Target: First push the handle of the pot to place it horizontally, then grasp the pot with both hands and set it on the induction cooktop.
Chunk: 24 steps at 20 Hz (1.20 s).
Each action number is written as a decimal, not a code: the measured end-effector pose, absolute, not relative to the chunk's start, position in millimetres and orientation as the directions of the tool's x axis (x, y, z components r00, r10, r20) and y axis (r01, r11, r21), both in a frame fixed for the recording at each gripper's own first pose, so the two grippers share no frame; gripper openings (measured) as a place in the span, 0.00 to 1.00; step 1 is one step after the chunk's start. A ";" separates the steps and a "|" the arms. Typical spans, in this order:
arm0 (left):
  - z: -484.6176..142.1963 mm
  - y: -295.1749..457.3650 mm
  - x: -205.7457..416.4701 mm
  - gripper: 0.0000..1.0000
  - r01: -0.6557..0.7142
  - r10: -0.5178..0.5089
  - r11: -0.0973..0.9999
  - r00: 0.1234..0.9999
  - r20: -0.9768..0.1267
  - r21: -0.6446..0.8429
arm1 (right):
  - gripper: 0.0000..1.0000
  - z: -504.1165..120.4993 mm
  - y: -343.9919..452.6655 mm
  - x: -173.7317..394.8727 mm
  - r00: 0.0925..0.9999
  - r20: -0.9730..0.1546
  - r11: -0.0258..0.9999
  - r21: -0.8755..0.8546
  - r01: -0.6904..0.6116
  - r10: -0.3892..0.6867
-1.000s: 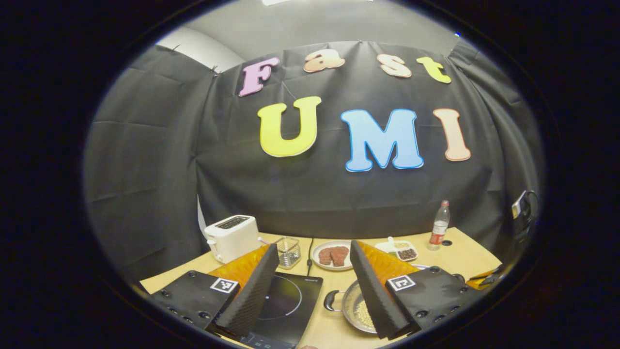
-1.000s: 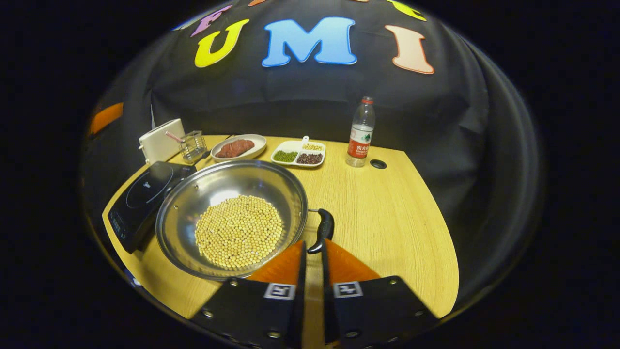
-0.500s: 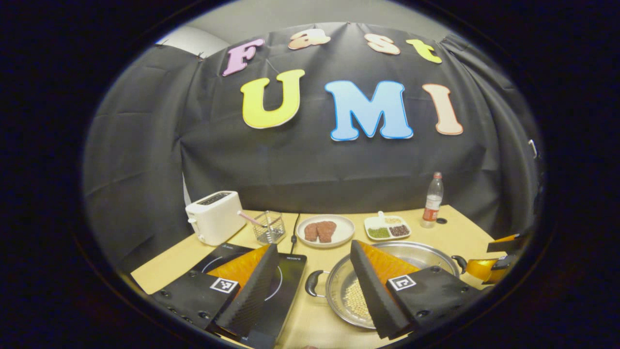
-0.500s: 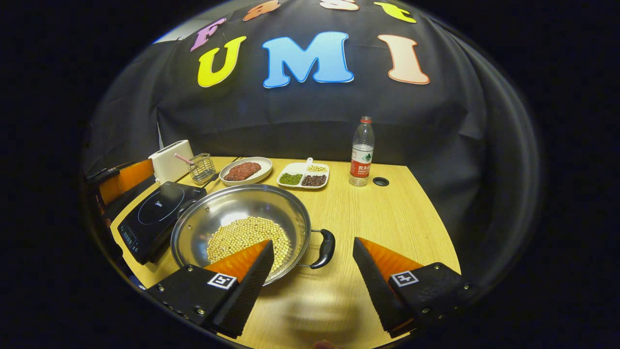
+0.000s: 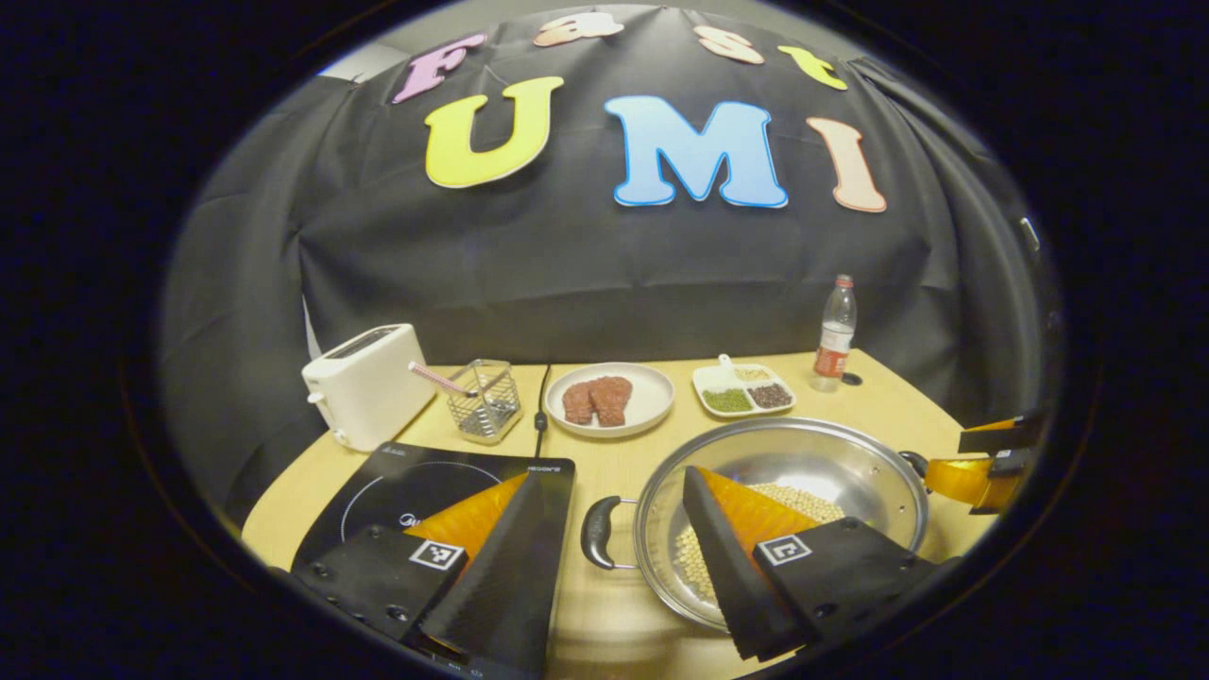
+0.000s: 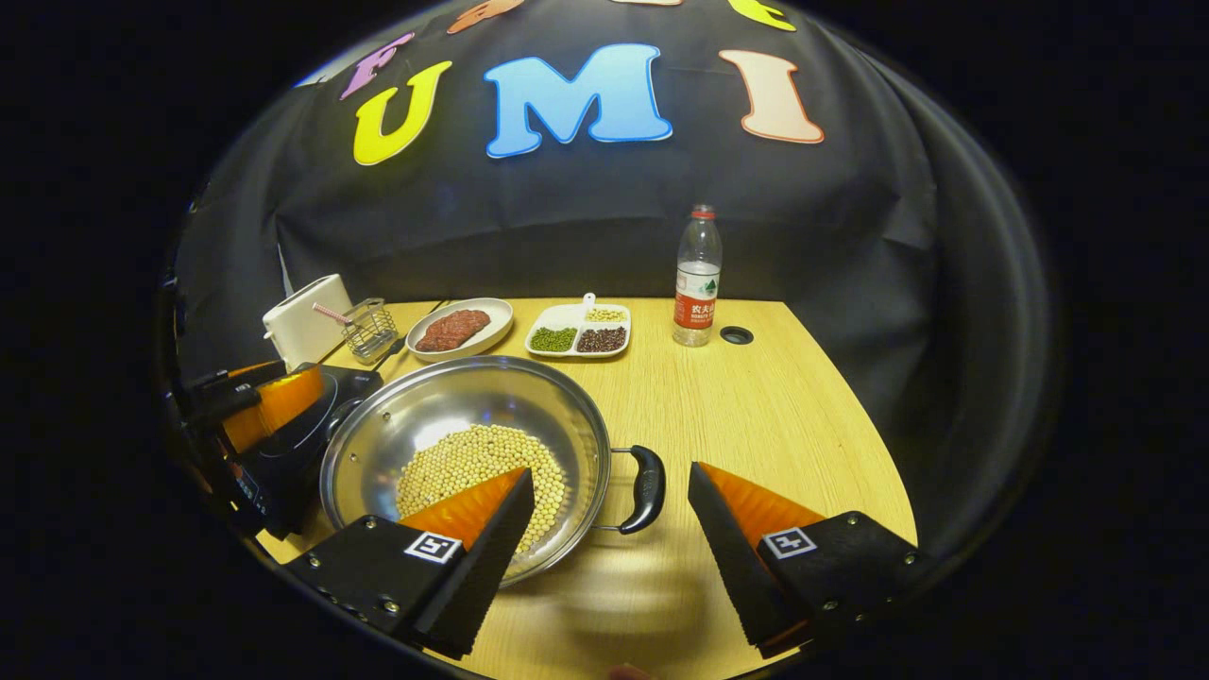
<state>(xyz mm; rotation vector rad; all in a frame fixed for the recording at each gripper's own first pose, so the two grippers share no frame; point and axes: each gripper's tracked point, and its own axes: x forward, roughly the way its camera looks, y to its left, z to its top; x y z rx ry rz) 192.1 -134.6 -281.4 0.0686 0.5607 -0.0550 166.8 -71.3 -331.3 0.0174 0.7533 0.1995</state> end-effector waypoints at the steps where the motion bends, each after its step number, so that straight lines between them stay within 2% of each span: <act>1: -288.8 -136.0 195.2 0.93 0.084 -0.045 0.995 0.837 -0.545 0.047 | 1.00 -333.1 -70.5 168.3 0.710 -0.682 0.983 0.084 -0.162 0.175; 3: -301.8 -137.7 201.3 0.97 0.109 -0.071 0.994 0.821 -0.566 0.033 | 1.00 -336.8 -70.0 172.2 0.709 -0.688 0.987 0.078 -0.140 0.154; 6: -322.8 -136.1 203.8 0.93 0.124 -0.095 0.992 0.792 -0.602 0.007 | 1.00 -345.5 -68.4 178.1 0.698 -0.703 0.991 0.079 -0.109 0.133; 7: -329.8 -137.1 205.2 0.97 0.127 -0.101 0.992 0.781 -0.616 -0.003 | 1.00 -349.7 -66.8 179.7 0.693 -0.710 0.992 0.078 -0.101 0.127; 10: -350.1 -137.0 207.7 1.00 0.137 -0.118 0.990 0.755 -0.645 -0.020 | 1.00 -358.5 -67.9 182.8 0.685 -0.721 0.994 0.057 -0.091 0.104; 11: -354.4 -136.0 207.9 0.97 0.141 -0.121 0.990 0.748 -0.653 -0.022 | 1.00 -361.4 -68.0 183.9 0.682 -0.725 0.995 0.052 -0.089 0.099; 16: -377.9 -136.6 207.2 1.00 0.139 -0.133 0.989 0.705 -0.696 -0.048 | 1.00 -373.9 -68.1 187.2 0.661 -0.745 0.996 0.046 -0.072 0.083; 17: -377.6 -137.0 208.2 0.94 0.145 -0.139 0.988 0.708 -0.693 -0.050 | 1.00 -375.4 -66.9 187.5 0.658 -0.749 0.996 0.048 -0.070 0.082; 18: -380.0 -138.7 208.7 1.00 0.148 -0.143 0.988 0.704 -0.695 -0.053 | 1.00 -376.6 -65.8 187.1 0.654 -0.752 0.996 0.048 -0.070 0.083; 19: -380.0 -140.2 210.2 0.90 0.153 -0.148 0.987 0.703 -0.696 -0.055 | 1.00 -379.3 -64.8 186.9 0.650 -0.756 0.996 0.046 -0.071 0.081; 20: -382.6 -142.6 209.1 0.95 0.157 -0.153 0.986 0.698 -0.700 -0.059 | 1.00 -381.5 -64.4 186.6 0.645 -0.760 0.996 0.043 -0.073 0.080; 22: -384.5 -145.5 210.7 0.95 0.162 -0.156 0.985 0.694 -0.703 -0.059 | 1.00 -385.2 -62.8 186.4 0.638 -0.766 0.996 0.039 -0.078 0.079; 23: -384.6 -145.6 211.6 0.99 0.158 -0.153 0.986 0.695 -0.702 -0.058 | 1.00 -386.2 -62.1 185.7 0.635 -0.768 0.996 0.035 -0.079 0.077; 24: -384.7 -145.2 212.0 0.95 0.155 -0.150 0.986 0.698 -0.701 -0.056 | 1.00 -388.4 -61.9 185.8 0.632 -0.771 0.996 0.032 -0.081 0.077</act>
